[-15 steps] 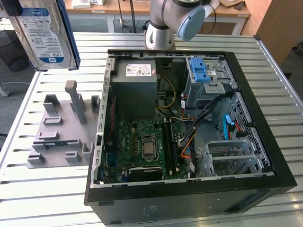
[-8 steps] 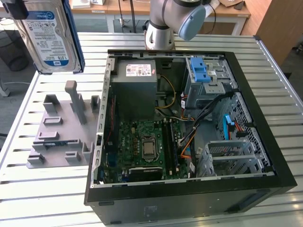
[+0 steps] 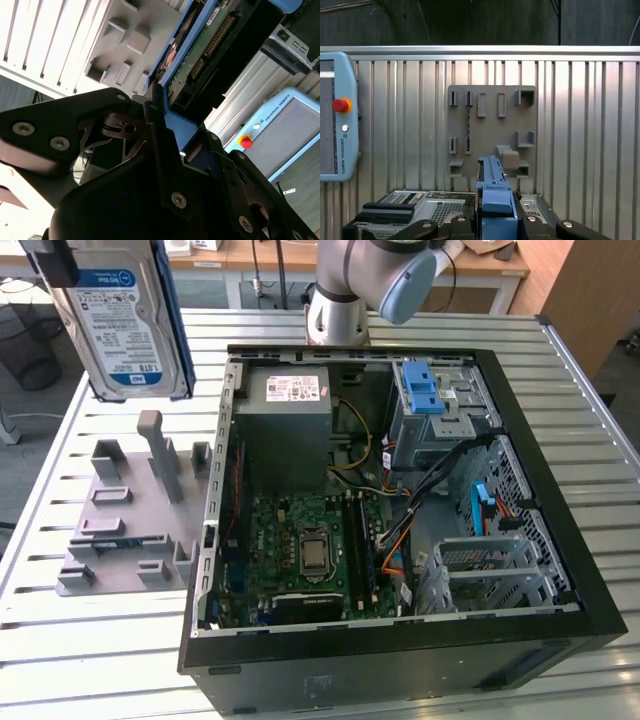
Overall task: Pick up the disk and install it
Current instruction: 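Pick up the disk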
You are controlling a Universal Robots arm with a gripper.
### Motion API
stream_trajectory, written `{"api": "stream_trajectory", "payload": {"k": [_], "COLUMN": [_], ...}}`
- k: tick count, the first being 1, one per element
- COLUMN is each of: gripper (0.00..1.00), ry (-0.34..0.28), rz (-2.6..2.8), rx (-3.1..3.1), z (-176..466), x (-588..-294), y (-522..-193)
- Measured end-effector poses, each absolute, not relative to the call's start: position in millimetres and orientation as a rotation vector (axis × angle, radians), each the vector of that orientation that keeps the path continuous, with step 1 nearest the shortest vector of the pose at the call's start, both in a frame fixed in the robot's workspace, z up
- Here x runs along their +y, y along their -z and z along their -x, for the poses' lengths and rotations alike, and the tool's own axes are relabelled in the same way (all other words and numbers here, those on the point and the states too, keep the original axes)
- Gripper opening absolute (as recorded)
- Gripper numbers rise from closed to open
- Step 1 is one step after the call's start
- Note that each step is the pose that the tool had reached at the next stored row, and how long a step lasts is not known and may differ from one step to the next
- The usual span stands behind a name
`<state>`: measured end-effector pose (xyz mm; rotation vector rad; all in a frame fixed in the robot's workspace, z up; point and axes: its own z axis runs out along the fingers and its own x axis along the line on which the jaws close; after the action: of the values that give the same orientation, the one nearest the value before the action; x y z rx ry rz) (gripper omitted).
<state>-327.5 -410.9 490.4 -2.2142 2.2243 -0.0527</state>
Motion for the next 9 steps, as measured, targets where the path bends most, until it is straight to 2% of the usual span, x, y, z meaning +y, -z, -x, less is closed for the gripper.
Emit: {"api": "stream_trajectory", "payload": {"k": [9], "gripper": [0.36], "ry": [0.053], "rz": [2.214], "rx": [2.224], "z": [307], "x": [-414], "y": [-490]}}
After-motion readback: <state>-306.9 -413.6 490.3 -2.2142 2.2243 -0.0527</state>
